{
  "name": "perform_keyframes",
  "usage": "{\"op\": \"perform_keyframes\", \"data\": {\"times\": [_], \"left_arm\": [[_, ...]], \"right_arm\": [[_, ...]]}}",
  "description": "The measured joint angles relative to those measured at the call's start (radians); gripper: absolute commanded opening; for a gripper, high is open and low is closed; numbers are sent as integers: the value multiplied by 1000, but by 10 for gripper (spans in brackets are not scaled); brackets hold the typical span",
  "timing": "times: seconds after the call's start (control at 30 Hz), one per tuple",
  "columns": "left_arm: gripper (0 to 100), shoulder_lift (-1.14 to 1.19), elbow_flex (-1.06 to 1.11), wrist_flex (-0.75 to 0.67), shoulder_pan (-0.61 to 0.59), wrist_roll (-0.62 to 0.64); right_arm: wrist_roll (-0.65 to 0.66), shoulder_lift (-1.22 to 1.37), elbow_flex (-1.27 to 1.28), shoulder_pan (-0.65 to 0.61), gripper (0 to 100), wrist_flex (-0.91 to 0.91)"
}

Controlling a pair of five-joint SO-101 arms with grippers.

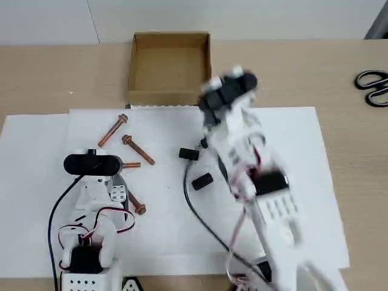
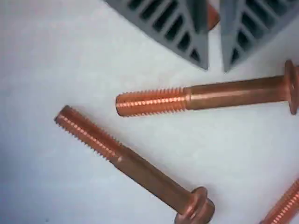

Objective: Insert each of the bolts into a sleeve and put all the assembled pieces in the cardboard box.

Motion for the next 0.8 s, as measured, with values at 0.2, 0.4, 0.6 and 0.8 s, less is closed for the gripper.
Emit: {"op": "perform_keyframes", "data": {"times": [0.2, 0.4, 0.6, 0.8], "left_arm": [[6, 0, 0, 0, 0, 0], [6, 0, 0, 0, 0, 0], [6, 0, 0, 0, 0, 0], [6, 0, 0, 0, 0, 0]], "right_arm": [[0, 419, -382, 3, 3, -5], [0, 772, -713, 0, 3, -57], [0, 1092, -1010, 2, 3, -83], [0, 1361, -1272, 2, 8, -84]]}}
